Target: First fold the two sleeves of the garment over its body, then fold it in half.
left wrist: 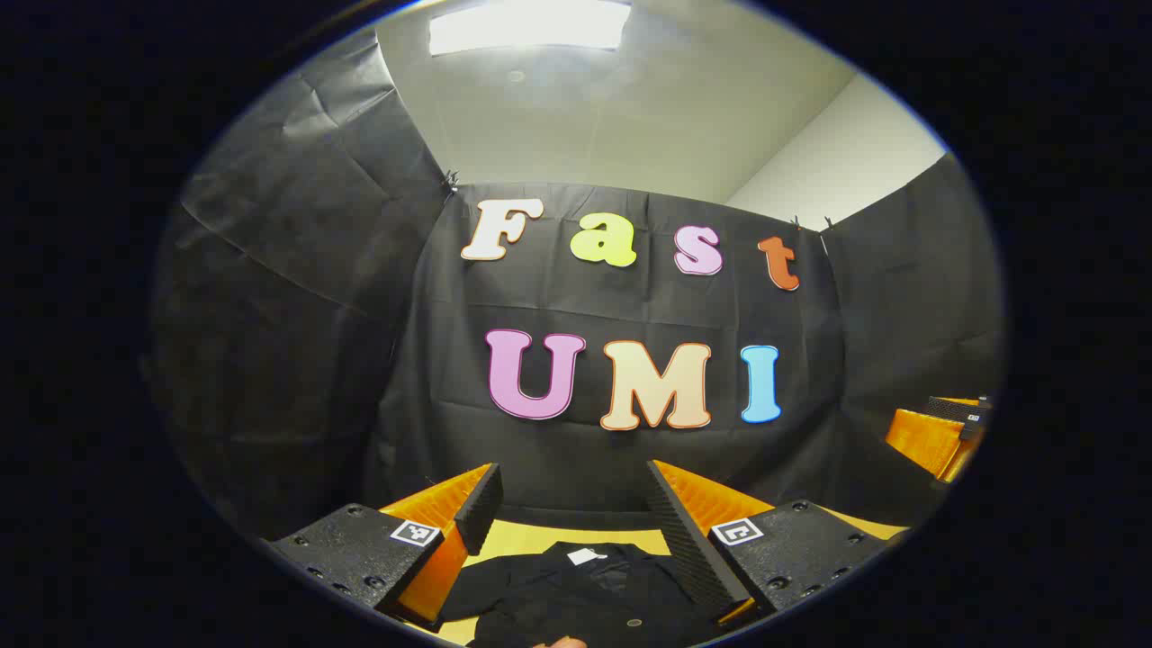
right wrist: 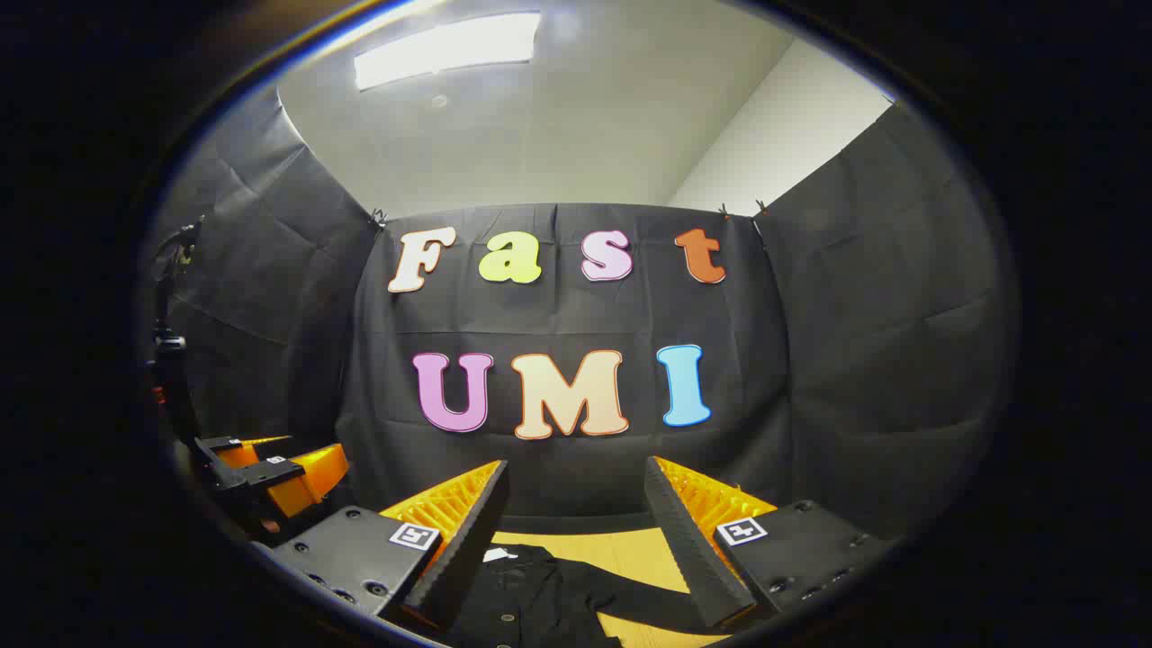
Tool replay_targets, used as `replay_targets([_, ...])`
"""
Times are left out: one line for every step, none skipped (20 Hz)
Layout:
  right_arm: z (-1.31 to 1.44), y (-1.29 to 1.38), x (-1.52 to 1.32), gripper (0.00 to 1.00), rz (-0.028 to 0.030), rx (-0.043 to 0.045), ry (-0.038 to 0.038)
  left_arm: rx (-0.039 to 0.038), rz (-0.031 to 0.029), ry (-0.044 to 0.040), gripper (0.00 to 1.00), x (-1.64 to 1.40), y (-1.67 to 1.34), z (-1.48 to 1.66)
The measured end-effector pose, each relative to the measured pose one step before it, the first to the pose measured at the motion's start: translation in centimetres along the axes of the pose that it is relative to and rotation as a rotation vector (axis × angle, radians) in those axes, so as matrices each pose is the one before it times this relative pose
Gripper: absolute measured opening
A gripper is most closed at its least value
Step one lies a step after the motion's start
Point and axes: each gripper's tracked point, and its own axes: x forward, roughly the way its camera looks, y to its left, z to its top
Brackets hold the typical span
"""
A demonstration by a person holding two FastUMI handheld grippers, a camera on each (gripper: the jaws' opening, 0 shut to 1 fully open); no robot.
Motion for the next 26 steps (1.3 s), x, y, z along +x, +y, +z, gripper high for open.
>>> replay_targets([-0.310, 0.035, 0.165, 0.97, 0.00616, -0.00199, 0.00313, 0.00587, 0.00275, 0.00081, 0.93, 0.109, 0.097, 0.015])
replay_targets([-0.131, 0.293, 0.324, 0.97, 0.00783, -0.00227, 0.00588, 0.00326, 0.00315, -0.00012, 0.93, -0.020, 0.083, 0.098])
replay_targets([-0.205, 0.162, 0.289, 0.97, 0.00604, -0.00166, 0.00608, 0.00121, 0.00161, 0.00054, 0.93, -0.045, 0.066, 0.015])
replay_targets([-0.216, 0.096, 0.079, 0.97, 0.00596, -0.00139, 0.00401, 0.00001, 0.00438, 0.00252, 0.93, -0.099, 0.141, -0.002])
replay_targets([-0.013, 0.157, 0.227, 0.97, 0.00728, -0.00020, 0.00336, -0.00058, 0.00347, 0.00213, 0.93, -0.093, 0.071, -0.211])
replay_targets([-0.182, 0.242, 0.046, 0.96, 0.00781, -0.00204, 0.00236, 0.00094, 0.00688, 0.00328, 0.93, -0.021, 0.174, -0.039])
replay_targets([-0.169, 0.071, 0.342, 0.94, 0.00032, -0.00628, 0.00763, 0.00036, 0.00479, 0.00224, 0.93, -0.088, 0.221, -0.098])
replay_targets([-0.320, -0.058, 0.039, 0.96, 0.00262, -0.00898, 0.00761, 0.00163, 0.00478, 0.00311, 0.93, 0.098, 0.148, -0.064])
replay_targets([-0.112, 0.196, 0.253, 0.97, 0.00643, -0.00420, 0.00674, 0.00301, 0.00562, 0.00433, 0.93, 0.037, 0.208, -0.161])
replay_targets([-0.142, 0.220, 0.061, 0.97, 0.00699, 0.00072, 0.00377, 0.00141, 0.00584, 0.00630, 0.93, 0.020, 0.236, -0.103])
replay_targets([0.100, 0.125, 0.148, 0.96, 0.00299, 0.00179, -0.00352, -0.00011, 0.00552, 0.00565, 0.93, 0.013, 0.205, -0.206])
replay_targets([0.163, -0.032, -0.053, 0.96, 0.00239, -0.00114, -0.00631, -0.00017, 0.00381, 0.00445, 0.93, 0.106, 0.115, -0.058])
replay_targets([0.318, -0.025, 0.173, 0.95, -0.00056, -0.00180, -0.00780, 0.00087, 0.00335, 0.00278, 0.93, 0.028, 0.090, -0.021])
replay_targets([0.004, 0.088, 0.072, 0.94, 0.00271, -0.00233, -0.00270, 0.00246, 0.00255, -0.00004, 0.93, 0.213, 0.123, -0.008])
replay_targets([-0.133, 0.001, 0.219, 0.94, 0.00259, 0.00109, 0.00310, 0.00260, 0.00073, -0.00112, 0.93, 0.020, 0.029, 0.033])
replay_targets([-0.548, 0.030, 0.018, 0.97, 0.00398, 0.00308, 0.00939, 0.00265, 0.00082, -0.00042, 0.93, 0.136, 0.007, 0.074])
replay_targets([-0.373, -0.072, 0.178, 0.97, 0.00297, 0.00222, 0.00956, 0.00231, 0.00016, -0.00023, 0.93, 0.029, 0.042, -0.156])
replay_targets([-0.293, -0.139, 0.208, 0.97, 0.00001, 0.00043, 0.01099, 0.00101, -0.00101, 0.00117, 0.93, 0.069, -0.023, -0.020])
replay_targets([-0.419, -0.259, 0.055, 0.97, 0.00037, 0.00140, 0.00938, 0.00178, 0.00068, 0.00092, 0.93, 0.004, -0.117, -0.080])
replay_targets([-0.191, -0.249, 0.211, 0.94, -0.00068, 0.00317, 0.00533, 0.00209, 0.00116, -0.00170, 0.93, 0.016, -0.045, 0.082])
replay_targets([-0.038, -0.328, 0.215, 0.94, -0.00091, 0.00185, 0.00184, 0.00233, 0.00173, -0.00017, 0.93, 0.020, -0.032, -0.106])
replay_targets([-0.230, -0.453, 0.038, 0.95, -0.00270, -0.00184, 0.00279, 0.00029, 0.00000, 0.00145, 0.93, -0.045, -0.101, -0.022])
replay_targets([-0.305, -0.617, 0.151, 0.95, -0.00629, -0.00534, 0.00408, 0.00073, 0.00155, 0.00140, 0.93, -0.015, -0.131, -0.141])
replay_targets([-0.200, -0.803, 0.232, 0.95, -0.00904, -0.00481, 0.00400, 0.00347, 0.00273, 0.00122, 0.93, -0.007, -0.126, -0.015])
replay_targets([-0.405, -0.957, 0.163, 0.94, -0.01174, -0.00369, 0.00489, 0.00333, 0.00241, 0.00066, 0.93, -0.093, -0.093, -0.103])
replay_targets([-0.374, -0.993, 0.313, 0.94, -0.01194, -0.00520, 0.00739, 0.00343, 0.00263, 0.00066, 0.93, -0.148, -0.220, -0.043])
